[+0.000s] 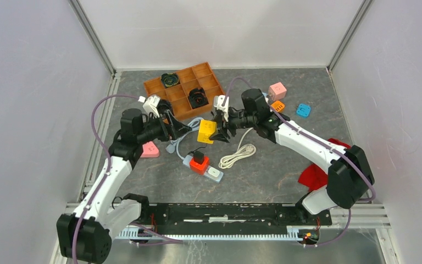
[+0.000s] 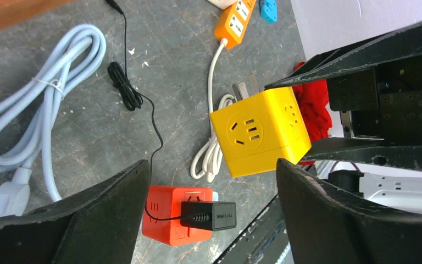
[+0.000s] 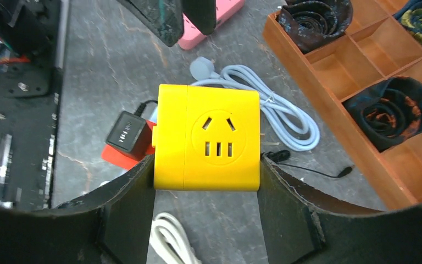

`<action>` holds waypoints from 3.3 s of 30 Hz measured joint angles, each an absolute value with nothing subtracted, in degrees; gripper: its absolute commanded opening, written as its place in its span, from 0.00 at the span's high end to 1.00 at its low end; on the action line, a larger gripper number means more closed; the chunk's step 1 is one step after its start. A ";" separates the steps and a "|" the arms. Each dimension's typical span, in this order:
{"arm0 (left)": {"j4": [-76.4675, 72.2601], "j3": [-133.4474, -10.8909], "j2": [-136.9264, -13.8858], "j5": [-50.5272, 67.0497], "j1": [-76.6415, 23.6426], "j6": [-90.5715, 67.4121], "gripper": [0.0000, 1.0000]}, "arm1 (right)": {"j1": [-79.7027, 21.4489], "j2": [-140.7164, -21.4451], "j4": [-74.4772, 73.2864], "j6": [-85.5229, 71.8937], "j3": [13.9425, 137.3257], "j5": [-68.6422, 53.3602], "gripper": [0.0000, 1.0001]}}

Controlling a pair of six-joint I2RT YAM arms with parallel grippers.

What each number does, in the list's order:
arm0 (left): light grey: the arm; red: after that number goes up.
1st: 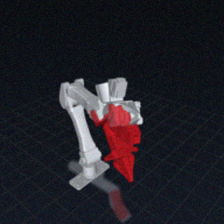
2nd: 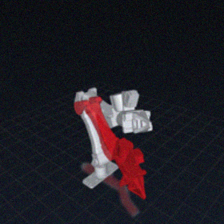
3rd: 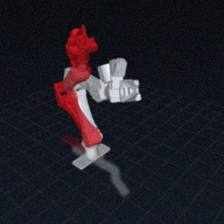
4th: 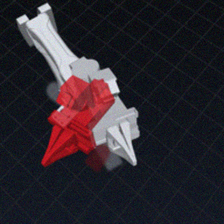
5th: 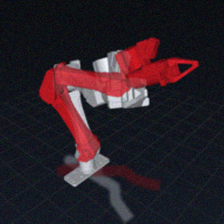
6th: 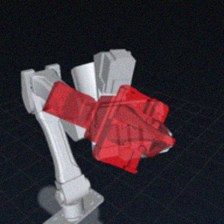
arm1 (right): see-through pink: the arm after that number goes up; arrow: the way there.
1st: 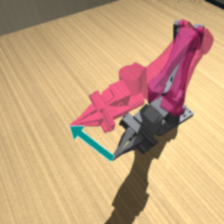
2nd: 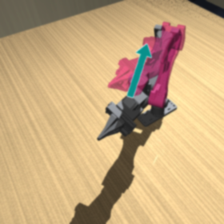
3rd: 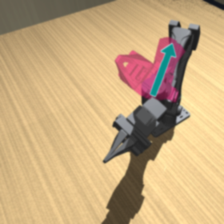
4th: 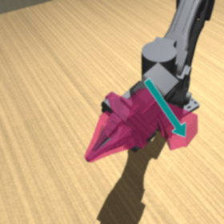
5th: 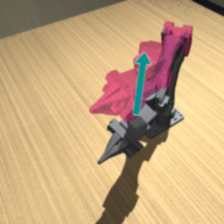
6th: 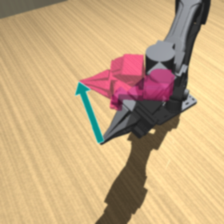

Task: Insert the plug
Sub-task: Pick up the plug from the center of the board, then insert the plug into the socket.

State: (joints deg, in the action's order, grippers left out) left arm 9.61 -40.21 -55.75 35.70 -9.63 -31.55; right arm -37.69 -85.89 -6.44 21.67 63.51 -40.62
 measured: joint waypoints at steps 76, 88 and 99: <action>21.28 -45.47 -51.27 35.68 -38.02 60.18 0.55 | -37.93 -82.56 -5.50 -20.05 61.36 -48.88 0.21; 12.86 -45.25 -53.45 20.16 -38.06 37.15 0.61 | -34.61 -73.41 -3.92 -20.32 58.22 -37.36 0.02; 8.67 -47.31 -57.10 -5.93 -38.00 13.34 0.67 | -28.32 -64.53 -3.53 -20.64 50.81 -25.17 0.02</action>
State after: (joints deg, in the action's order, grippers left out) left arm 8.67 -47.31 -57.10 -5.93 -38.00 13.34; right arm -28.32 -64.53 -3.53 -20.64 50.81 -25.17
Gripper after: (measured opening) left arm 0.684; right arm 0.979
